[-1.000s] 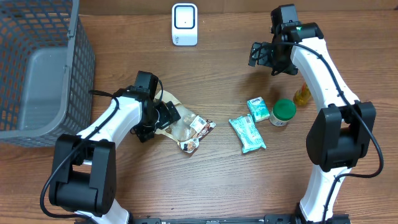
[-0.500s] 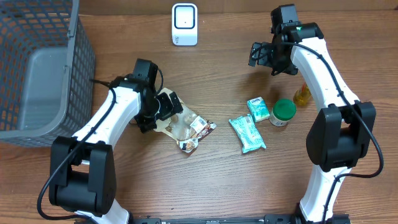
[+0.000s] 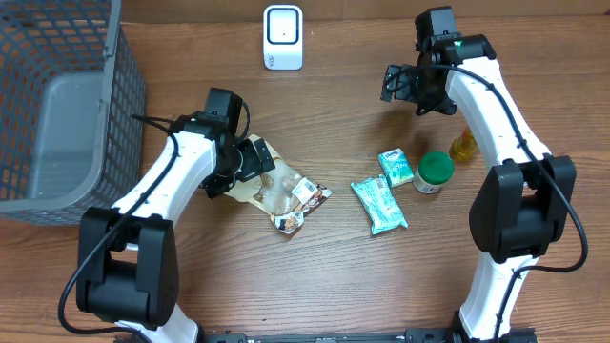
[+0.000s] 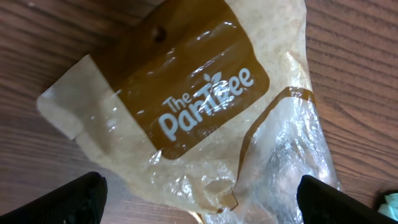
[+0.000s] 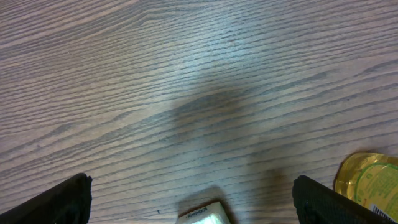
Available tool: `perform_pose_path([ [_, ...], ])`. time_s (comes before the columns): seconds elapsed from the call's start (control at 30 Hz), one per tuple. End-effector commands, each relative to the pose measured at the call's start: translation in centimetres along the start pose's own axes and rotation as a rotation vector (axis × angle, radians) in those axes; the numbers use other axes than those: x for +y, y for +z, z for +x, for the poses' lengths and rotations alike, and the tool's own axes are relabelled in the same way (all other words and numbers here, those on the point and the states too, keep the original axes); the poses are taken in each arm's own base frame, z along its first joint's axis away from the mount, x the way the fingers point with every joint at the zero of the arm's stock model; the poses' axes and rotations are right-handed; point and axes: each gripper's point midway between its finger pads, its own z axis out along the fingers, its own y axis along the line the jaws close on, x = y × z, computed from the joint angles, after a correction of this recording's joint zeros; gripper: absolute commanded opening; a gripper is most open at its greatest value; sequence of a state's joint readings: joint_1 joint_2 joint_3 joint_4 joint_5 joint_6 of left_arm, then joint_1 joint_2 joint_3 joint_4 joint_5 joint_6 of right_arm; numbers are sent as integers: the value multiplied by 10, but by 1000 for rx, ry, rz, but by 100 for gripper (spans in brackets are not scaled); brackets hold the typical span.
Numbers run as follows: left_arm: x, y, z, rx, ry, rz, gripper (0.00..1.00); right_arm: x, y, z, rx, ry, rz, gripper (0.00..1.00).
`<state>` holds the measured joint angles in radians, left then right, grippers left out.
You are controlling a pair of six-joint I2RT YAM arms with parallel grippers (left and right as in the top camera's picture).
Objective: Scan the item barcode
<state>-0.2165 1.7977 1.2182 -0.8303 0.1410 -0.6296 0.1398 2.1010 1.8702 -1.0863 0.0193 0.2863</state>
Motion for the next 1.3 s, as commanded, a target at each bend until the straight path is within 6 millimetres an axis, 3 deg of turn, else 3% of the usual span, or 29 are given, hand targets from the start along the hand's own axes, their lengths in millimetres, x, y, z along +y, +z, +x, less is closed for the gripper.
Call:
perform_pose_path([
  [0.0,-4,11,2,8,57,-23,100,2,-16,-9,-48,-9,-4,100],
  [0.23,-9,26,6,29,110,-29,100,2,-16,-9,-48,-9,-4,100],
  [0.53,7,74,20,142,102,-88,100,2,-16,-9,-48,-9,-4,100],
  [0.63,-3,86,31,214,139,-14,99,2,-16,-9,-48,-9,-4,100],
  [0.9,-12,84,33,229,166,38,96,2,-16,-9,-48,-9,-4,100],
  [0.97,-17,82,35,237,189,66,89,2,-16,-9,-48,-9,-4,100],
  [1.03,-31,74,34,248,238,141,81,2,-16,-9,-48,-9,-4,100],
  [1.27,-67,24,5,144,288,236,90,2,-16,-9,-48,-9,-4,100],
])
